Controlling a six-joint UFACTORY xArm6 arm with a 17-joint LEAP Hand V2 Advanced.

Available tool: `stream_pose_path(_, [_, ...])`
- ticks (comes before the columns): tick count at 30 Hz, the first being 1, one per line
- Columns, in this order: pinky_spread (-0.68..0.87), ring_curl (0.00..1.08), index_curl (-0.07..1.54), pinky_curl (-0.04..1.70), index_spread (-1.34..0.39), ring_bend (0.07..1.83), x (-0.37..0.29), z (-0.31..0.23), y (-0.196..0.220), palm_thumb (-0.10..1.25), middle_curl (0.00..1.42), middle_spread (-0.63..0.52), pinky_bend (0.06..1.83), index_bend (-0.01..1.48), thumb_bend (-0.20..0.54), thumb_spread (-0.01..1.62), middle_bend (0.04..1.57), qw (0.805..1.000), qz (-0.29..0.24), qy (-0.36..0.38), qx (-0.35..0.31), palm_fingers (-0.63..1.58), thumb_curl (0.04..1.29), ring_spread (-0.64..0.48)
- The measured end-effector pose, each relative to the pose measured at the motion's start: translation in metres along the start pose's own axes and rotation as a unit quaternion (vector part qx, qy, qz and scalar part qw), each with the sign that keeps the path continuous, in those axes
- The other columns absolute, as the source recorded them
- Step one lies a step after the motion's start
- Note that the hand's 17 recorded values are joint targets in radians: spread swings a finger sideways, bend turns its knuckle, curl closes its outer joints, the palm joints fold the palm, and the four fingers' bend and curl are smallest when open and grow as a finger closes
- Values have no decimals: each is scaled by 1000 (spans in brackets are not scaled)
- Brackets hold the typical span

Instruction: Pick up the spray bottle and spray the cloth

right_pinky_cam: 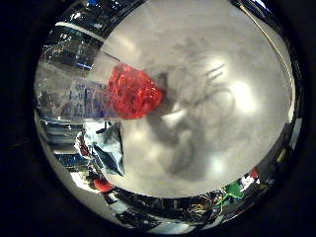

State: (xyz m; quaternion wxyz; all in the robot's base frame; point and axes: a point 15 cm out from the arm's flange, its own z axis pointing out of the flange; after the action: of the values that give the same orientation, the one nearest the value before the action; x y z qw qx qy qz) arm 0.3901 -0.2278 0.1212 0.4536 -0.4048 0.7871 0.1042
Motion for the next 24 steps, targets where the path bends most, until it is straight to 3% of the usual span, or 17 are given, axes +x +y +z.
stream_pose_path(2, [-214,411,352,357,-347,888,-5,4,-4,683,533,-141,745,292,-8,1018,692,1000,-4,-3,0,1210,328,-160])
stream_pose_path(6, [-329,485,524,459,-385,1029,-21,16,-9,811,629,-154,927,624,-5,1003,934,1000,-27,-8,-10,1336,356,-204])
stream_pose_path(10, [-299,564,688,583,-348,1217,-42,24,-16,920,701,-133,1119,884,-9,972,1152,998,-57,-11,-17,1260,397,-204])
stream_pose_path(14, [-252,617,785,693,-300,1337,-64,23,-19,1025,740,-122,1222,1039,-3,941,1274,996,-83,-15,-18,1175,460,-199])
stream_pose_path(24, [-184,687,850,945,-235,1410,-127,4,-12,1086,748,-104,1272,1141,-14,860,1396,986,-165,-17,-16,1088,617,-206])
